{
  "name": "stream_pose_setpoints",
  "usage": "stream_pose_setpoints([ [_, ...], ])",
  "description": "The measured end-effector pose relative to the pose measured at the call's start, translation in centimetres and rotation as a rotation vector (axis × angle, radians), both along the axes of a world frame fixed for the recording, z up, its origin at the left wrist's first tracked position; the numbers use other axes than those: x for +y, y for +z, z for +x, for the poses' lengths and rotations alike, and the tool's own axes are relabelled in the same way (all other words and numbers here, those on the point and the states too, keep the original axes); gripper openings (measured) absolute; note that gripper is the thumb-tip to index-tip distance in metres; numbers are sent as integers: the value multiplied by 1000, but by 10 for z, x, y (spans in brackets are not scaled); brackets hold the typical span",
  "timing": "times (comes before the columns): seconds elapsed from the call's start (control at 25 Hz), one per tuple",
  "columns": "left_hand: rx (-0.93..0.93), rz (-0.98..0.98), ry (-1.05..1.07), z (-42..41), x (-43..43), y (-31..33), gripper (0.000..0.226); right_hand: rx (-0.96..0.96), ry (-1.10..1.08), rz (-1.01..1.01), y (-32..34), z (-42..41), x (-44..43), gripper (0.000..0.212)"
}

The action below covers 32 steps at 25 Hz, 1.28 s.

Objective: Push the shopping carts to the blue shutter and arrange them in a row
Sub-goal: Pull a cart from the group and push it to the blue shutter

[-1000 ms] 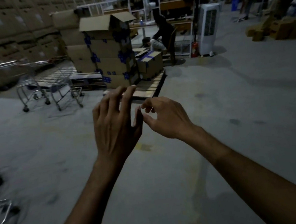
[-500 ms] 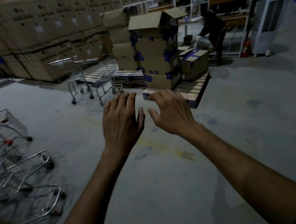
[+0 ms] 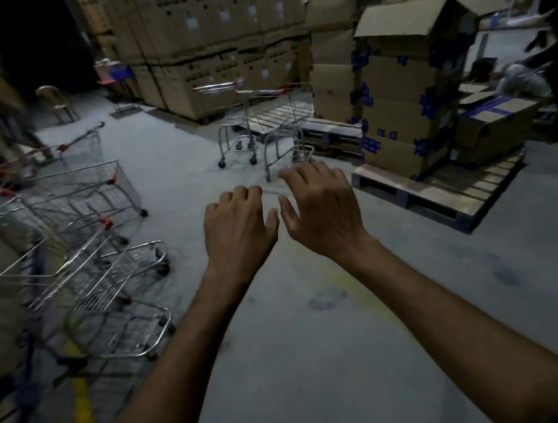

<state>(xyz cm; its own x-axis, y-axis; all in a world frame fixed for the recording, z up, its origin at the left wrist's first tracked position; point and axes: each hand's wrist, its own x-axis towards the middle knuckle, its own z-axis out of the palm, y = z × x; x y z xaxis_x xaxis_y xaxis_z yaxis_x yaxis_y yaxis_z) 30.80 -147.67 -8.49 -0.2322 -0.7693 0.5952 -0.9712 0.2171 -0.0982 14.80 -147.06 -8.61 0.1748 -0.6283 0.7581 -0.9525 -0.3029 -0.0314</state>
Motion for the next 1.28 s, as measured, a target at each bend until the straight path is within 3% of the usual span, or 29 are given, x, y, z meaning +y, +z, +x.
stream_pose_setpoints([
  [0.28,106,-123,192,45,-51,-7,53,-1,325,-145,7,45,-96,62],
  [0.48,120,-171,328,95,-67,-11,57,4,492,-21,3,109,-137,66],
  [0.72,291,155,509,204,-87,-26,34,-116,592,312,-17,212,-186,40],
  [0.92,258,355,565,309,-125,-31,41,-112,647,471,-34,310,-233,30],
  [1.16,237,253,538,403,-180,-48,38,-111,678,516,-47,408,-282,37],
  [1.28,265,308,524,437,-212,-70,41,-86,692,569,-62,440,-314,38],
])
